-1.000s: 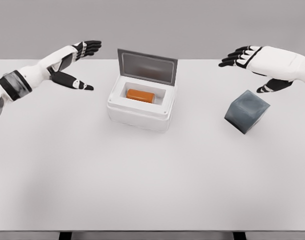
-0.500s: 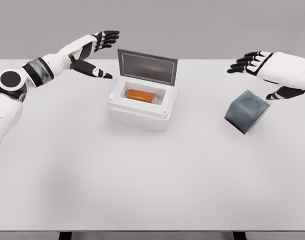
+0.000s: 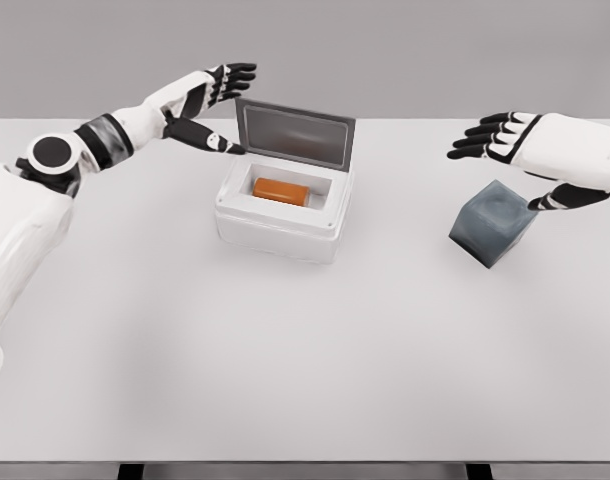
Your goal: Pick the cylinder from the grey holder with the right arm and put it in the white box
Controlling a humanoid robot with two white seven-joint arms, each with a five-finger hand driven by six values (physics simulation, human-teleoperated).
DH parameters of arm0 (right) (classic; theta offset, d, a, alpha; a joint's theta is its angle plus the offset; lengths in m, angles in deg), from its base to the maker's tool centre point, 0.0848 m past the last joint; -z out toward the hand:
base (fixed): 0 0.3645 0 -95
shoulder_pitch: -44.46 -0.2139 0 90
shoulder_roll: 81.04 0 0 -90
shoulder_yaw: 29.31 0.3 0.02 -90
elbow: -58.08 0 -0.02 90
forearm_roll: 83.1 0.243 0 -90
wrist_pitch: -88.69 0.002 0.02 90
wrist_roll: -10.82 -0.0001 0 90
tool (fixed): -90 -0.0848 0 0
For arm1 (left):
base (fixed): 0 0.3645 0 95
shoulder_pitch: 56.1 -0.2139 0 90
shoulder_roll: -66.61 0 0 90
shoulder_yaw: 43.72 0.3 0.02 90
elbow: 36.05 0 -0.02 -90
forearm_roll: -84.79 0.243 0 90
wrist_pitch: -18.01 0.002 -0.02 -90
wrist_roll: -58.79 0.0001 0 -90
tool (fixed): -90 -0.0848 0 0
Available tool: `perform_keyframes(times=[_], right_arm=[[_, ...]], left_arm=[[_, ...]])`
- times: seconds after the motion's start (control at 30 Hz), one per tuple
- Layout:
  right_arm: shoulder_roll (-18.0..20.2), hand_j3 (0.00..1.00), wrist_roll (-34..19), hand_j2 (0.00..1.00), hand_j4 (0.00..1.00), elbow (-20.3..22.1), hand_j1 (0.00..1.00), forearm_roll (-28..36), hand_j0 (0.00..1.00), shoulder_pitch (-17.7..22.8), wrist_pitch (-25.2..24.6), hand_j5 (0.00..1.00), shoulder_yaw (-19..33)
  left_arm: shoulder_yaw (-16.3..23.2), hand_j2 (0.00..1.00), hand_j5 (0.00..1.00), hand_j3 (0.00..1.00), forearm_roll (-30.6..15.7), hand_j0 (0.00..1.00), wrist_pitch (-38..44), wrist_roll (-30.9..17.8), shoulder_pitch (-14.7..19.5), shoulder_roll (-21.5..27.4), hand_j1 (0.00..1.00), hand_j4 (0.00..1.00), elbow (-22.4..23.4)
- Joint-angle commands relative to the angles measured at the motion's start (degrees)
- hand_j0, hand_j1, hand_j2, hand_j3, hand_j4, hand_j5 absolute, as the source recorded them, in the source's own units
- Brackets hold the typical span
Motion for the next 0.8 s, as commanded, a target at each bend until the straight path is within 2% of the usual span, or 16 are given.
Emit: perform_keyframes(times=[0.0, 0.2, 0.77], right_arm=[[-0.14, 1.0, 0.03, 1.0, 1.0, 0.31, 1.0, 0.35, 1.0, 0.0, -0.17, 1.0, 0.01], [0.3, 1.0, 0.03, 1.0, 1.0, 0.4, 1.0, 0.26, 1.0, 0.09, -0.17, 1.0, 0.01], [0.56, 1.0, 0.03, 1.0, 1.0, 0.4, 1.0, 0.35, 1.0, 0.44, -0.17, 1.0, -0.17]], left_arm=[[0.01, 1.0, 1.0, 1.0, -0.24, 1.0, 0.1, 0.01, 0.0, -0.18, 1.0, 1.0, 0.26], [0.01, 1.0, 1.0, 1.0, -0.59, 1.0, -0.34, -2.1, -0.18, 0.7, 1.0, 1.0, -0.62], [0.71, 1.0, 1.0, 1.0, -0.85, 1.0, -0.87, -2.21, -1.05, 3.07, 1.0, 1.0, -5.72]])
